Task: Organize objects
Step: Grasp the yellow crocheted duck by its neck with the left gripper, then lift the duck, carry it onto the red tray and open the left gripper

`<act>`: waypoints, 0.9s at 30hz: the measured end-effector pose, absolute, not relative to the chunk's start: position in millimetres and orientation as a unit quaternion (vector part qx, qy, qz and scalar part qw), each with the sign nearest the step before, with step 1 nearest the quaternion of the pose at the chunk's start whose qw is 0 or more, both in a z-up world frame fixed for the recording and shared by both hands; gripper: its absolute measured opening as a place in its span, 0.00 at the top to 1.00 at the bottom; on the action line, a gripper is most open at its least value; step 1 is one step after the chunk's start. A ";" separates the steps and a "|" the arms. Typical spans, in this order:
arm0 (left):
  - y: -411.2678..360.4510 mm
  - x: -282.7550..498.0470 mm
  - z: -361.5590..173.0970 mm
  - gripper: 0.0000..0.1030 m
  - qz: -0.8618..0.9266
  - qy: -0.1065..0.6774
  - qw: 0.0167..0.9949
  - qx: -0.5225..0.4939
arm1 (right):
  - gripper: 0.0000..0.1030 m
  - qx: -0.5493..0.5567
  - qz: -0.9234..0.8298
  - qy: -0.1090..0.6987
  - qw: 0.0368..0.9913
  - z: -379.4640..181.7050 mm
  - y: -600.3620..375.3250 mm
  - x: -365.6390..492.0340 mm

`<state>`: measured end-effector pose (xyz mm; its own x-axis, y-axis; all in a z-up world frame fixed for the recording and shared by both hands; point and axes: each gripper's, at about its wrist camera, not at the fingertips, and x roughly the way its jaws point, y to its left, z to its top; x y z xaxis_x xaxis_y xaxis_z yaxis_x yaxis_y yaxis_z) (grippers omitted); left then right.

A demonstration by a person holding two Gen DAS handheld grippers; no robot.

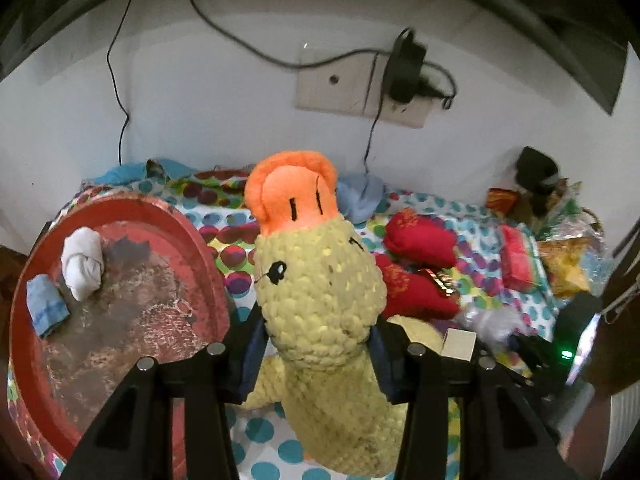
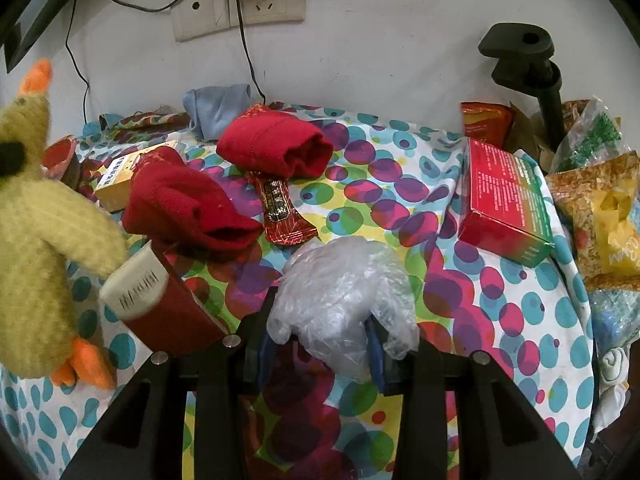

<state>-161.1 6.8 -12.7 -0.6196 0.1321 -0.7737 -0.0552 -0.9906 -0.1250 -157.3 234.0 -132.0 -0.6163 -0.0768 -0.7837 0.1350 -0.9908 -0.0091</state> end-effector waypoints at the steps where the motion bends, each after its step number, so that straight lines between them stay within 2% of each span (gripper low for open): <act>1: 5.3 -156.8 -5.4 0.55 0.900 -0.044 0.055 -0.430 | 0.65 0.434 -0.898 0.035 0.058 -132.0 233.5 -157.4; 13: -26.0 -129.9 44.2 0.55 0.913 -0.030 0.049 -0.405 | 0.65 0.434 -0.898 0.036 0.058 -130.6 232.1 -157.4; 20: -71.3 -122.4 64.3 0.55 0.916 -0.009 0.001 -0.402 | 0.65 0.434 -0.898 0.036 0.058 -130.2 231.8 -157.0; 27: -123.8 -131.1 62.3 0.55 0.912 0.027 -0.058 -0.406 | 0.65 0.434 -0.898 0.036 0.058 -129.5 231.3 -157.6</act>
